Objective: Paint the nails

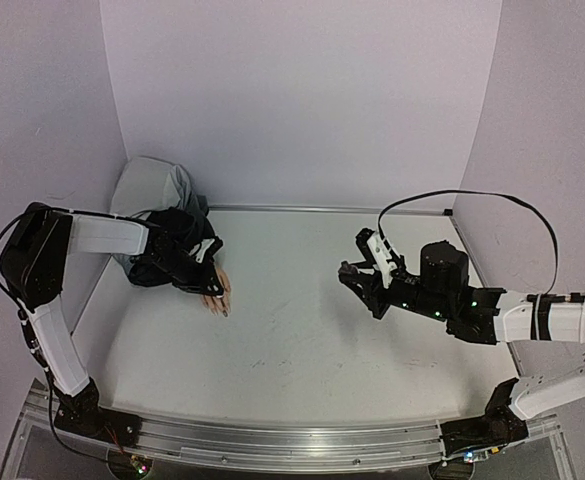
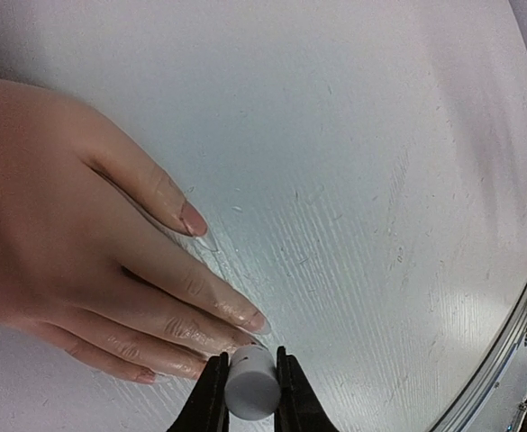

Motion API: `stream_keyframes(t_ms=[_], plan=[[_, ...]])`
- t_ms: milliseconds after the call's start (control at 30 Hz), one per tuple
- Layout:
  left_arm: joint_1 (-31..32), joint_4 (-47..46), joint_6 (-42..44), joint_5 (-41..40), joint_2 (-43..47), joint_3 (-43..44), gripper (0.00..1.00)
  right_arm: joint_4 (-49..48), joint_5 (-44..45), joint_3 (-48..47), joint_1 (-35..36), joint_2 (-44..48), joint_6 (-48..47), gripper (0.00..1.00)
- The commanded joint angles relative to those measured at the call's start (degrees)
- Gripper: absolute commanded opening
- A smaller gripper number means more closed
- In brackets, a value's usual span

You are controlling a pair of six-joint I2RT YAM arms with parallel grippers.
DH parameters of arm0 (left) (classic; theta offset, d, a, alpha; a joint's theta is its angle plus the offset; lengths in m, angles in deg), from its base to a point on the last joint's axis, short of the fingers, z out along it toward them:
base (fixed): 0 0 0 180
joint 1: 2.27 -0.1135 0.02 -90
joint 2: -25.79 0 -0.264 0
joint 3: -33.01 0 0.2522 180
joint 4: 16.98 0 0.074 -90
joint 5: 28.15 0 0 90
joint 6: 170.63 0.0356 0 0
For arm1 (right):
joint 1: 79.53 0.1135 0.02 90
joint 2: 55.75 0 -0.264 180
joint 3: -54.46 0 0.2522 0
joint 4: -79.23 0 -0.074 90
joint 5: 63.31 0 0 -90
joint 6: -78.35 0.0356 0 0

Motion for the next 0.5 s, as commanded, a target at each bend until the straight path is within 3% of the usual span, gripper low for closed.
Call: stream_keyframes(t_ms=[0,467], plan=[[-0.45,0.21,0.69,-0.15,-0.25,2.01,0.0,-4.1,-0.62,-0.34,-0.21,0.51,-0.06,0.0],[-0.43,0.21,1.14,0.74,-1.48,1.64,0.0,-4.1,-0.53,-0.39,-0.17,0.51,-0.14,0.0]])
